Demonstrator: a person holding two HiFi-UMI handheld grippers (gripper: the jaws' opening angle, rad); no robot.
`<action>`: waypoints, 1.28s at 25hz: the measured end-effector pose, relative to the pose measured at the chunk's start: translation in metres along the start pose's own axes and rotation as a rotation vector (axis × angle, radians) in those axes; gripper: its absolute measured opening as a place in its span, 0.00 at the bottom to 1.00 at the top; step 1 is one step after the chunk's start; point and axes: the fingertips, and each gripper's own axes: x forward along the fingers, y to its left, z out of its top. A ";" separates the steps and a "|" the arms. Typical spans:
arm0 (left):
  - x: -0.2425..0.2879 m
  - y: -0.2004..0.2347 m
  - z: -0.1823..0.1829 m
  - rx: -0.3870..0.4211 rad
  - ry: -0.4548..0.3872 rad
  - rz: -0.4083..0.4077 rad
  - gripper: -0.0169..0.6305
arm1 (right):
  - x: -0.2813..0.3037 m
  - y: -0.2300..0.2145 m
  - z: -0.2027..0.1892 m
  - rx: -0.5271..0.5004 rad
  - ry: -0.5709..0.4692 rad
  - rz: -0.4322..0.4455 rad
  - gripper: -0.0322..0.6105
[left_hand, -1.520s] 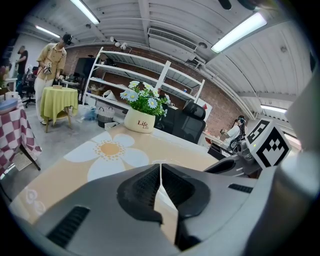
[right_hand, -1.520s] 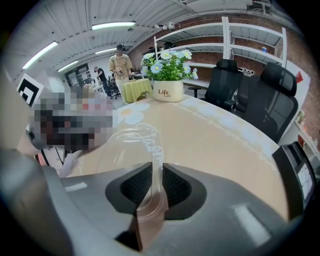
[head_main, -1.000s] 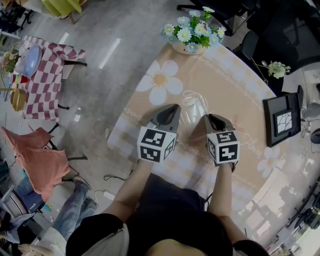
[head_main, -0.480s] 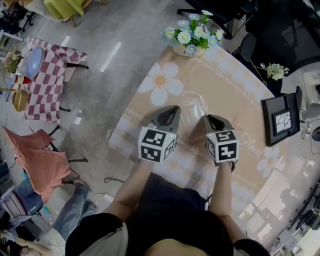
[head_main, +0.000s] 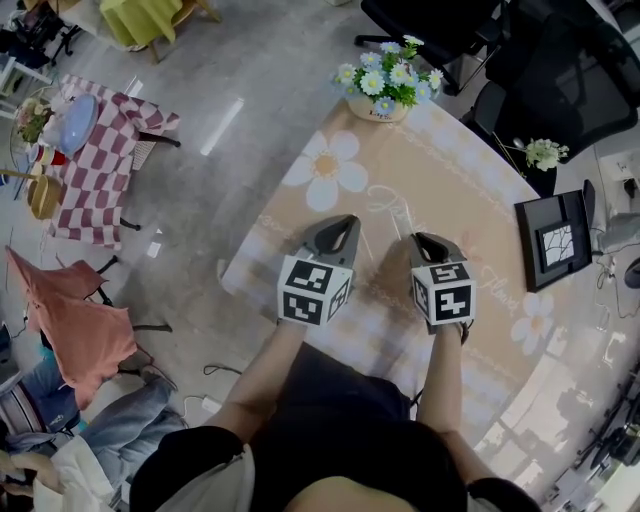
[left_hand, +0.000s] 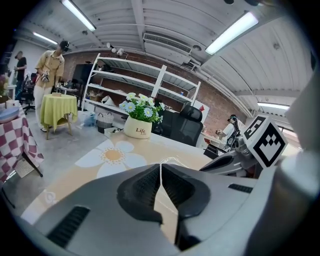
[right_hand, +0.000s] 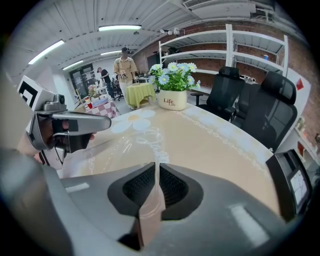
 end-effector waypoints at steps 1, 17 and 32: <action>-0.002 -0.001 0.001 0.004 -0.004 0.001 0.05 | -0.002 0.001 0.000 -0.001 -0.004 -0.003 0.10; -0.050 -0.022 0.001 0.062 -0.062 0.001 0.05 | -0.047 0.019 -0.013 0.080 -0.106 -0.022 0.10; -0.079 -0.052 0.024 0.178 -0.120 -0.069 0.05 | -0.112 0.014 -0.003 0.185 -0.308 -0.112 0.10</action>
